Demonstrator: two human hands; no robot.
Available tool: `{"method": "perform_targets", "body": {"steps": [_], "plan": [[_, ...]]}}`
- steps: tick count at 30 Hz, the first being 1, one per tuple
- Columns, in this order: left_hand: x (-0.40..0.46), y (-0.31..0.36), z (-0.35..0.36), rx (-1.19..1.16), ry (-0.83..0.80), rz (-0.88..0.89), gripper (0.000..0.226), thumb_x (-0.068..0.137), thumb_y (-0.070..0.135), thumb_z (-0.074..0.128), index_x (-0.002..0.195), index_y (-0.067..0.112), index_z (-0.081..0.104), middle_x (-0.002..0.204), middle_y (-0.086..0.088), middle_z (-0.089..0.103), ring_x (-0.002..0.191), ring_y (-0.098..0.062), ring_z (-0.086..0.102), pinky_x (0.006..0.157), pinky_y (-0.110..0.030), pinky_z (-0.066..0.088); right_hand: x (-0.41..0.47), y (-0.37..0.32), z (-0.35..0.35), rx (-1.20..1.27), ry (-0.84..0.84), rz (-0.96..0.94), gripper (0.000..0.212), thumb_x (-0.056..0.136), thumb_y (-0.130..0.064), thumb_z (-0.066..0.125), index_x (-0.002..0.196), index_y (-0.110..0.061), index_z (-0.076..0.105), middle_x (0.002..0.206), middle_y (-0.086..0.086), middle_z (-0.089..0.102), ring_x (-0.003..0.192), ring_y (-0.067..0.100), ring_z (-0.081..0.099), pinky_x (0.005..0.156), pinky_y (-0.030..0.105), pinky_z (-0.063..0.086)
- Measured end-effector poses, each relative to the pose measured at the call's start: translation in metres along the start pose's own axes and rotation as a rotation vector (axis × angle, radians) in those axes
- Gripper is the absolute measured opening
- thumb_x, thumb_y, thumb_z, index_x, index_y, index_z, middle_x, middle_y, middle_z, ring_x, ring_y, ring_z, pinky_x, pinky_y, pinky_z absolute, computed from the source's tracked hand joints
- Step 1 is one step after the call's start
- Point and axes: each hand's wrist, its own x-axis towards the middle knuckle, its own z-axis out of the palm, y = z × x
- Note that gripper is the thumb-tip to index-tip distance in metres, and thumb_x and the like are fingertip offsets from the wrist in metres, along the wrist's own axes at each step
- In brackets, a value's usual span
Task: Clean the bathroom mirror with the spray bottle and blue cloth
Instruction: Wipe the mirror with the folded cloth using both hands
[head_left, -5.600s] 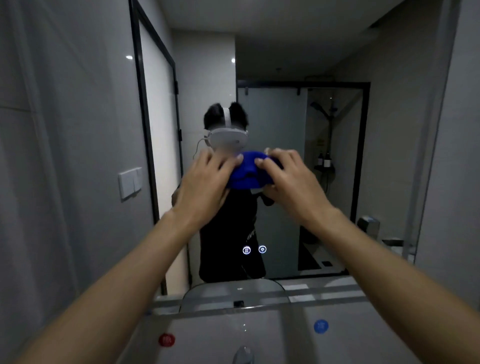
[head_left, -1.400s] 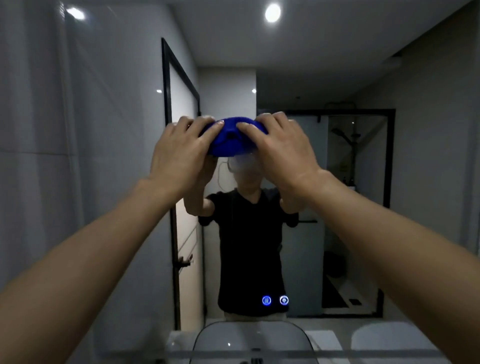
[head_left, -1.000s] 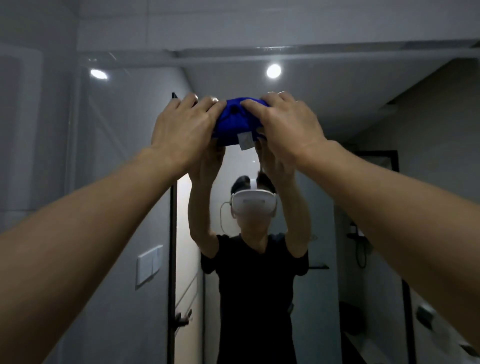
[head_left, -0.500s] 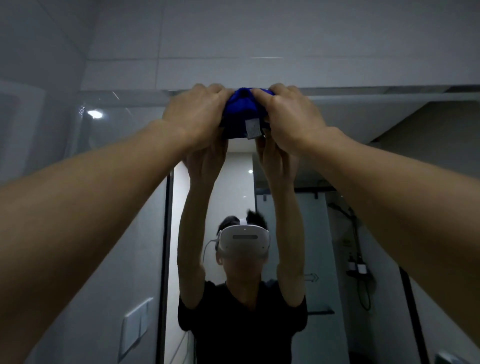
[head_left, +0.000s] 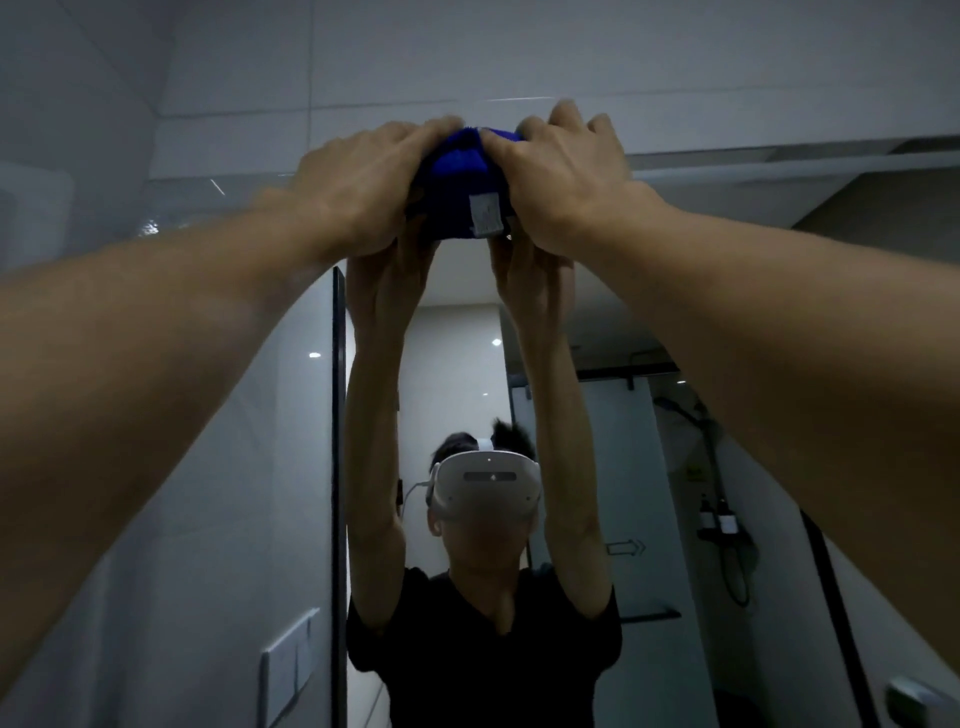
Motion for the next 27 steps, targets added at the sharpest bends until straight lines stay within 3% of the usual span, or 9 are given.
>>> {"method": "perform_targets", "body": {"steps": [4, 7, 13, 20, 24, 27], "plan": [[-0.012, -0.016, -0.008, 0.023, -0.009, -0.007, 0.064, 0.097, 0.021, 0.062, 0.153, 0.024, 0.03, 0.147, -0.012, 0.048, 0.121, -0.04, 0.055, 0.089, -0.053, 0.048, 0.007, -0.025, -0.006, 0.019, 0.008, -0.07, 0.061, 0.09, -0.027, 0.066, 0.143, -0.012, 0.039, 0.141, 0.014, 0.043, 0.126, 0.037, 0.04, 0.102, 0.049, 0.036], [-0.024, -0.02, -0.007, 0.019, -0.028, -0.026, 0.066, 0.095, 0.019, 0.063, 0.153, 0.021, 0.03, 0.143, -0.013, 0.049, 0.12, -0.039, 0.054, 0.093, -0.052, 0.047, 0.001, -0.04, 0.0, 0.098, 0.027, -0.095, 0.062, 0.094, -0.02, 0.06, 0.148, -0.008, 0.031, 0.142, 0.015, 0.044, 0.125, 0.035, 0.046, 0.104, 0.045, 0.039], [-0.054, -0.015, -0.003, -0.068, -0.047, -0.045, 0.071, 0.095, 0.019, 0.062, 0.156, 0.024, 0.026, 0.155, -0.012, 0.039, 0.135, -0.039, 0.043, 0.101, -0.053, 0.044, -0.03, -0.044, 0.009, 0.19, 0.026, -0.12, 0.062, 0.099, -0.018, 0.049, 0.154, -0.009, 0.021, 0.157, 0.013, 0.029, 0.139, 0.034, 0.032, 0.114, 0.04, 0.027], [-0.113, 0.008, 0.008, -0.146, -0.128, -0.105, 0.071, 0.101, 0.022, 0.052, 0.16, 0.026, 0.012, 0.168, -0.009, 0.009, 0.153, -0.033, 0.011, 0.121, -0.05, 0.021, -0.083, -0.05, 0.012, 0.283, -0.027, -0.163, 0.067, 0.098, -0.016, 0.05, 0.156, -0.018, 0.017, 0.157, 0.015, 0.029, 0.139, 0.035, 0.032, 0.112, 0.044, 0.03], [-0.159, 0.026, 0.008, -0.149, -0.156, -0.068, 0.068, 0.103, 0.026, 0.049, 0.16, 0.022, 0.013, 0.166, -0.015, 0.015, 0.151, -0.037, 0.015, 0.122, -0.051, 0.021, -0.135, -0.063, 0.021, 0.264, -0.053, -0.143, 0.063, 0.102, -0.019, 0.047, 0.157, -0.019, 0.017, 0.158, 0.017, 0.025, 0.144, 0.036, 0.025, 0.117, 0.045, 0.02], [-0.2, 0.046, 0.006, -0.125, -0.165, -0.051, 0.067, 0.101, 0.028, 0.047, 0.16, 0.017, 0.016, 0.164, -0.019, 0.022, 0.147, -0.041, 0.023, 0.121, -0.053, 0.021, -0.177, -0.075, 0.024, 0.244, -0.047, -0.146, 0.063, 0.099, -0.017, 0.052, 0.155, -0.017, 0.023, 0.155, 0.02, 0.031, 0.139, 0.038, 0.033, 0.115, 0.048, 0.024]]}}
